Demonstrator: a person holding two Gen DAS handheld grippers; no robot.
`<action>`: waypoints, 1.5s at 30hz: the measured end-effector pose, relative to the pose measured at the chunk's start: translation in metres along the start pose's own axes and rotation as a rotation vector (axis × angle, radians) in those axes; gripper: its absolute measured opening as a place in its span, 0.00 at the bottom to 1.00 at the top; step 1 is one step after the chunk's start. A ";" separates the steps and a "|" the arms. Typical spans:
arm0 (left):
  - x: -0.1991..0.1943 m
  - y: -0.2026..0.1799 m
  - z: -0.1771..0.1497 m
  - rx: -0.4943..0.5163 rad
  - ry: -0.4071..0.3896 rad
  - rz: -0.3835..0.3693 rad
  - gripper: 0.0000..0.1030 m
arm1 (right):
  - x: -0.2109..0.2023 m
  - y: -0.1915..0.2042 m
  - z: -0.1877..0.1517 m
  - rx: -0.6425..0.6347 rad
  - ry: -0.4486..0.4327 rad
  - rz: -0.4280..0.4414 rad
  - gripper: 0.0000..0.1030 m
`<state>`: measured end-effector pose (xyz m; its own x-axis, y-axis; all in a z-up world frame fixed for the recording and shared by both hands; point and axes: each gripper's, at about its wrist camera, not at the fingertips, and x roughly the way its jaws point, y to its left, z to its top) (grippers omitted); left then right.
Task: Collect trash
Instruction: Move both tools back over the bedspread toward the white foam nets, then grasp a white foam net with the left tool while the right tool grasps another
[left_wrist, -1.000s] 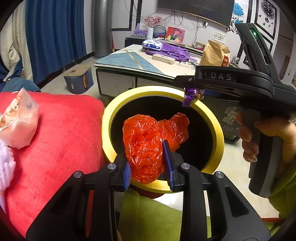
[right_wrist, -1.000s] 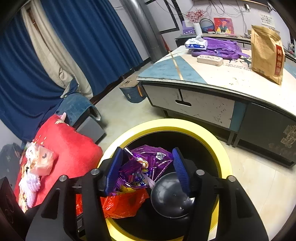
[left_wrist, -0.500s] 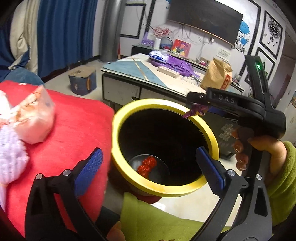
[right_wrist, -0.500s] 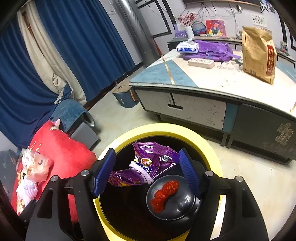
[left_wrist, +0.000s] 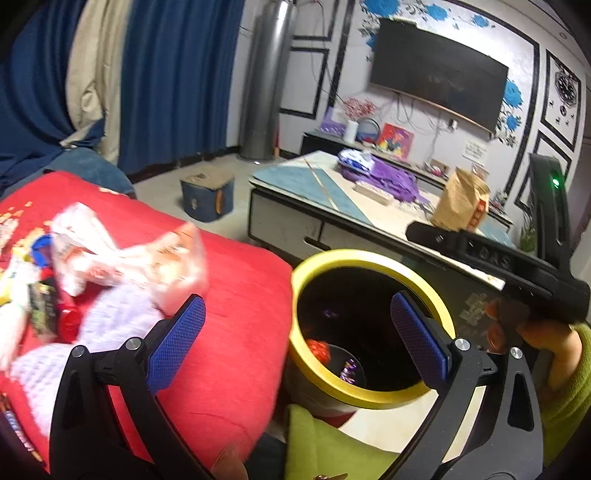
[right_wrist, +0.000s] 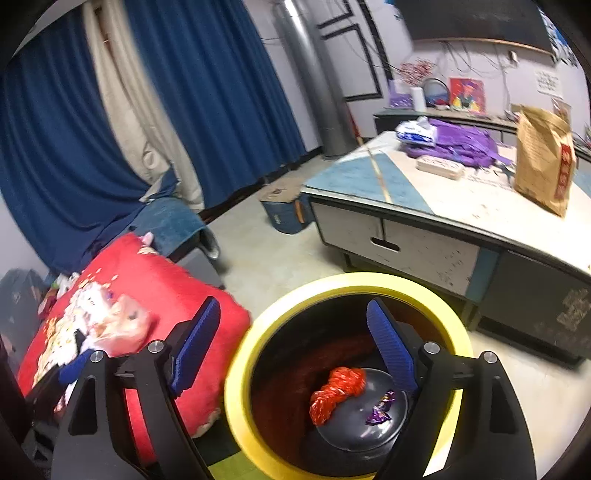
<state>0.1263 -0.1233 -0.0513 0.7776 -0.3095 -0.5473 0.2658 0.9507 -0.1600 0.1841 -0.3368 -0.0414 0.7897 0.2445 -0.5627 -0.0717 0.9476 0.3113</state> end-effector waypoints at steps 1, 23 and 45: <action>-0.005 0.004 0.001 -0.005 -0.012 0.011 0.90 | -0.002 0.006 0.000 -0.012 -0.004 0.011 0.77; -0.071 0.075 0.011 -0.115 -0.168 0.223 0.90 | -0.025 0.103 -0.015 -0.175 -0.023 0.183 0.79; -0.106 0.174 0.000 -0.297 -0.182 0.386 0.90 | 0.015 0.197 -0.050 -0.282 0.143 0.319 0.79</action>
<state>0.0906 0.0745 -0.0208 0.8807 0.0917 -0.4648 -0.2129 0.9531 -0.2153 0.1512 -0.1358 -0.0272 0.6103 0.5411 -0.5786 -0.4770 0.8341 0.2770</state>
